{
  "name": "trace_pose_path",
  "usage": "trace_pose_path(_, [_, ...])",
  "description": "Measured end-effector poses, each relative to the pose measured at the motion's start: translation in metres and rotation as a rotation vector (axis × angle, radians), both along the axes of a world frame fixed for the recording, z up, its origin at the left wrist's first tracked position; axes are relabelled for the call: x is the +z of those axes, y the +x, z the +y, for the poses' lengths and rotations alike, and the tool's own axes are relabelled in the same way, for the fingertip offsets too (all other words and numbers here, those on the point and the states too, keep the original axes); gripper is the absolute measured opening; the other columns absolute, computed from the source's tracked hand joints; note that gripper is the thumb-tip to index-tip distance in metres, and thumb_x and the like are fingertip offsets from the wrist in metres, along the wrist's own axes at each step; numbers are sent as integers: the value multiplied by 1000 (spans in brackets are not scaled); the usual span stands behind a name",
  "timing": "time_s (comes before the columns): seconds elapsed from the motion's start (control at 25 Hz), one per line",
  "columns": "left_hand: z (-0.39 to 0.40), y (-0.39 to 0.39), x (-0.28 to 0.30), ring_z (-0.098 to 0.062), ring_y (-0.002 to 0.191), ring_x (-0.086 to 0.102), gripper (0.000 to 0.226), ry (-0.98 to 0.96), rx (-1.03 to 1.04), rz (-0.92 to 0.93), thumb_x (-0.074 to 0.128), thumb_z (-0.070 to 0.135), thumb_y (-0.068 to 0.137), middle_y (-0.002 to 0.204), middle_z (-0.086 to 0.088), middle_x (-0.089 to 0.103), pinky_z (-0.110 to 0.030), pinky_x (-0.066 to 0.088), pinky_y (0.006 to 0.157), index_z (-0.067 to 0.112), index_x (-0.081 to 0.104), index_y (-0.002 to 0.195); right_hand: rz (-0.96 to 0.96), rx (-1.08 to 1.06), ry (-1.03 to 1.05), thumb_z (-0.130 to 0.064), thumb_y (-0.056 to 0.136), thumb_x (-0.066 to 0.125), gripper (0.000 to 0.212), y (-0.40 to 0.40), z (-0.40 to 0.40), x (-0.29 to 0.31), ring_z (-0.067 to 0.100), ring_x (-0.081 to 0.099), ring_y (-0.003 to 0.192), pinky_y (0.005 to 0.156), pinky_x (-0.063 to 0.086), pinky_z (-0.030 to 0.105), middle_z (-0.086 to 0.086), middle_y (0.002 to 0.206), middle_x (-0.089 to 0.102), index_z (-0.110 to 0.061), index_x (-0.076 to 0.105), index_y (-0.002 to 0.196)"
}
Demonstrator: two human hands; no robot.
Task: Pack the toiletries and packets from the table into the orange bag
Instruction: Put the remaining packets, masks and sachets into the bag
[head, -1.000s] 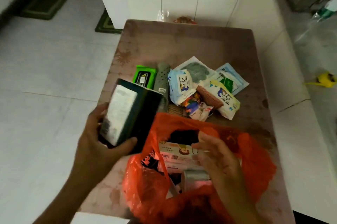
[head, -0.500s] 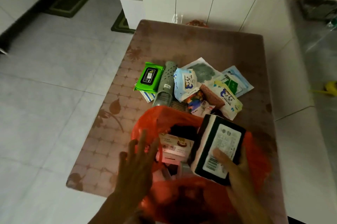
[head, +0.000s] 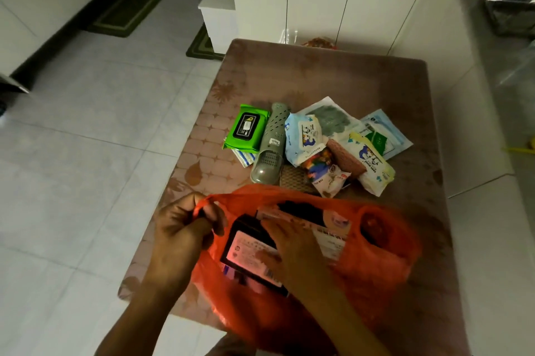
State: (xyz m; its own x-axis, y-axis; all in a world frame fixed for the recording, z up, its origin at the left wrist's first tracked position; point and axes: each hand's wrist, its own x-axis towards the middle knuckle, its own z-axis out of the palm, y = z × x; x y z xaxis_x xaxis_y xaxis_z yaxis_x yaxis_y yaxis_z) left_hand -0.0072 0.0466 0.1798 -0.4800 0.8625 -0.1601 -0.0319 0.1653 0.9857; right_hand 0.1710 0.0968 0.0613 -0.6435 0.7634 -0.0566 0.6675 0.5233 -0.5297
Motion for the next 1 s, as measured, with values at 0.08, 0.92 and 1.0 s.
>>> trace_pose_path(0.08, [-6,-1,-3,-24,50,48,56,-3,-56,-60,28,-34,68,63,-21,61,-26,33,43,14,57,60,-87,10,125,-58,82,55,63,4,-23,-4,24,56,115,92,49,47,-1,132,56,-29,40,136])
trace_pose_path(0.92, [37,36,-11,-20,60,64,23,-351,-253,-28,60,-2,87,76,-13,73,-31,48,55,17,73,89,-277,-598,-79,-17,84,61,67,80,190,-24,36,41,126,100,39,52,13,142,43,-19,29,143])
trace_pose_path(1.0, [37,35,-13,-19,59,62,25,-356,-281,-6,60,-5,86,74,-14,73,-32,45,54,15,73,91,-386,-608,-102,-15,84,59,64,79,200,-43,37,43,124,99,40,52,15,139,47,-20,32,142])
